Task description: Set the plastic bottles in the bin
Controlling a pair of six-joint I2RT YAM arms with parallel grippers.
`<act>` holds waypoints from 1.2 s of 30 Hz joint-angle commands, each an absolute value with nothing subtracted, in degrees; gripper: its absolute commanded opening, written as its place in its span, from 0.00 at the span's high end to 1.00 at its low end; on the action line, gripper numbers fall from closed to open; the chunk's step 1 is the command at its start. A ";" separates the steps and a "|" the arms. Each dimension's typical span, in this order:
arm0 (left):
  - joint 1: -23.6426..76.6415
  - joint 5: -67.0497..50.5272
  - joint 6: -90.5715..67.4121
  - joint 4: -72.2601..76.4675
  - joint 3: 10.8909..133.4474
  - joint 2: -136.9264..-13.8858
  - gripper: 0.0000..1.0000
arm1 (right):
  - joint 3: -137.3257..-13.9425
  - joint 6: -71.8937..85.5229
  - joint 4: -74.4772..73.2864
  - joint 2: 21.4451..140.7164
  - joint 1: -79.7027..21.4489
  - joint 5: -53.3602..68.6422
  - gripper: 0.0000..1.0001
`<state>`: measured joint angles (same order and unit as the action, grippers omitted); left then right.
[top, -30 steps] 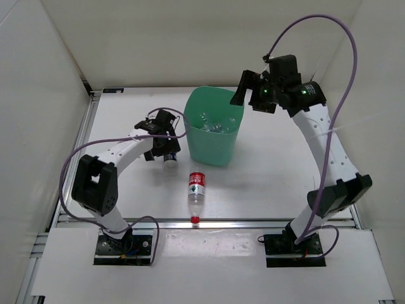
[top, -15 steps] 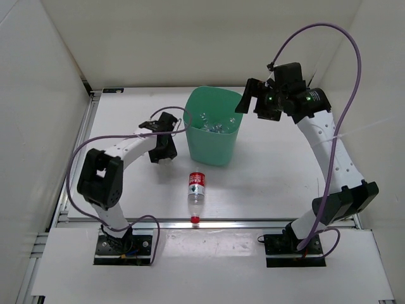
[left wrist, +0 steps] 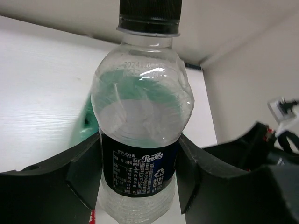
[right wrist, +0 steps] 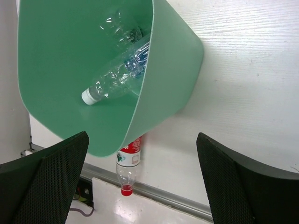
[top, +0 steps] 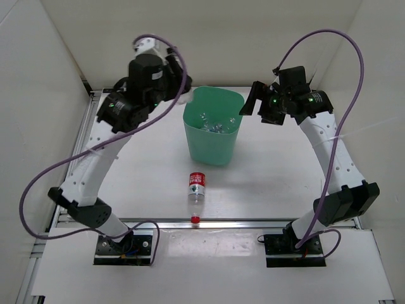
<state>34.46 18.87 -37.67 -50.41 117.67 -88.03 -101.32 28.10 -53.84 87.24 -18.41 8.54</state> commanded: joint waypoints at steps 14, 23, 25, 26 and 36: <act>38.59 36.70 -37.33 -50.99 102.18 -69.33 0.00 | -87.81 25.14 -42.97 72.33 -23.79 22.78 0.00; 30.15 36.39 -42.89 -66.69 84.21 -60.74 0.00 | -73.04 29.18 -35.51 74.61 -52.35 2.12 0.00; 29.45 35.69 -42.89 -68.46 82.71 -60.73 0.00 | -73.73 28.22 -34.46 79.00 -54.39 0.88 0.00; 29.44 35.68 -42.89 -68.47 82.71 -60.04 0.00 | -75.65 27.60 -33.67 80.75 -56.84 0.88 0.00; 27.77 30.59 -46.85 -74.00 73.48 -56.25 0.00 | -86.48 36.03 -40.86 105.19 -62.84 -10.99 0.00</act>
<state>28.03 32.77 -44.84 -71.09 74.35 -57.93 -83.66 32.23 -37.71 102.74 -63.00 -4.97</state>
